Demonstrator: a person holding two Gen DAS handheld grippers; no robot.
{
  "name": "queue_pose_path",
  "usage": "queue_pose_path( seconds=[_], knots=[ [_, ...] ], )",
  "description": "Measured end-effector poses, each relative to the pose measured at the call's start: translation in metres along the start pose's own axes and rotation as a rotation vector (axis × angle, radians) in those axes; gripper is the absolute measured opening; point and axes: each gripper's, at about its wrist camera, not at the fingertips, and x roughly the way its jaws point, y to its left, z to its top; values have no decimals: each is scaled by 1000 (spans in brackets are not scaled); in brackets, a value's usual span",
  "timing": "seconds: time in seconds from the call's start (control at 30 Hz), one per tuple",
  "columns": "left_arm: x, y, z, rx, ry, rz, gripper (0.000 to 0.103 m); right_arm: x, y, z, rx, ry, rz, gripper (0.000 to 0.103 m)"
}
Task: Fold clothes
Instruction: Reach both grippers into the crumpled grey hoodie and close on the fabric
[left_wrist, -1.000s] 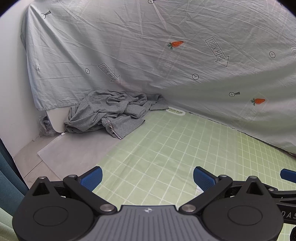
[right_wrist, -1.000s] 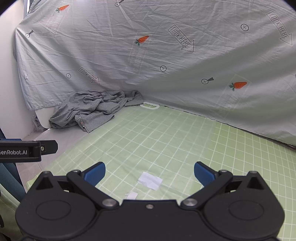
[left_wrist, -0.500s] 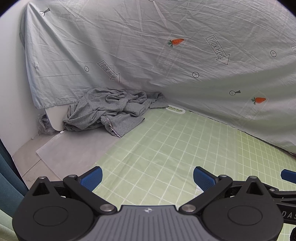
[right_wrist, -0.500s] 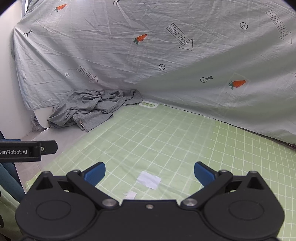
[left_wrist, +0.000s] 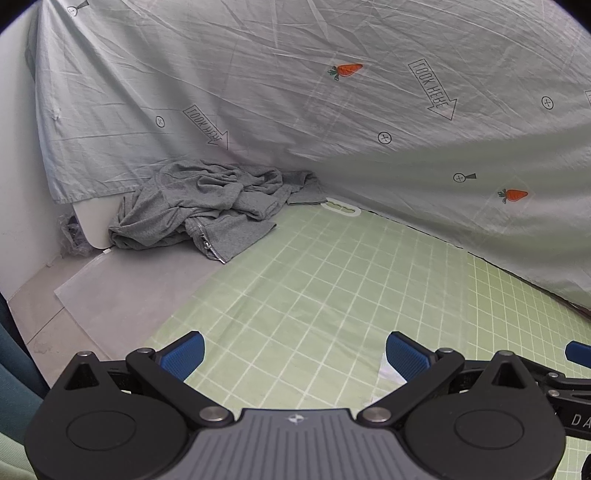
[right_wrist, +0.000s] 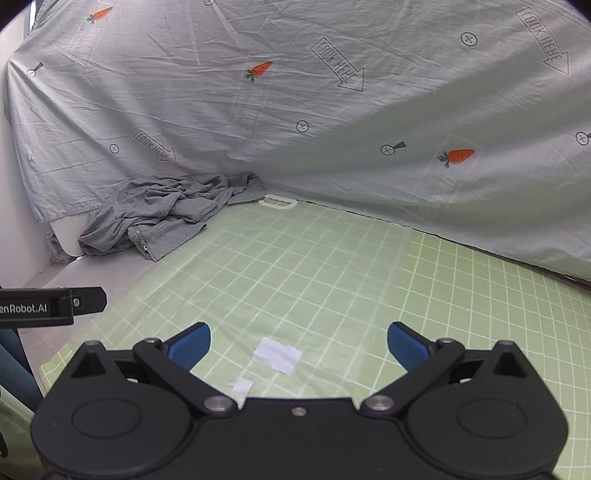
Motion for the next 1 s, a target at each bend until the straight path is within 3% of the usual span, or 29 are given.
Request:
queue_pose_path(
  seconds=[0.3, 0.53, 0.7, 1.0],
  knots=[
    [35, 16, 19, -86, 24, 48, 103, 36, -18, 13, -59, 61, -15, 103],
    [80, 51, 39, -195, 78, 94, 103, 89, -23, 34, -21, 126, 10, 103],
    [124, 89, 54, -300, 112, 139, 103, 144, -18, 59, -32, 180, 35, 103],
    [204, 185, 83, -550, 127, 266, 103, 277, 33, 111, -236, 249, 81, 103]
  ],
)
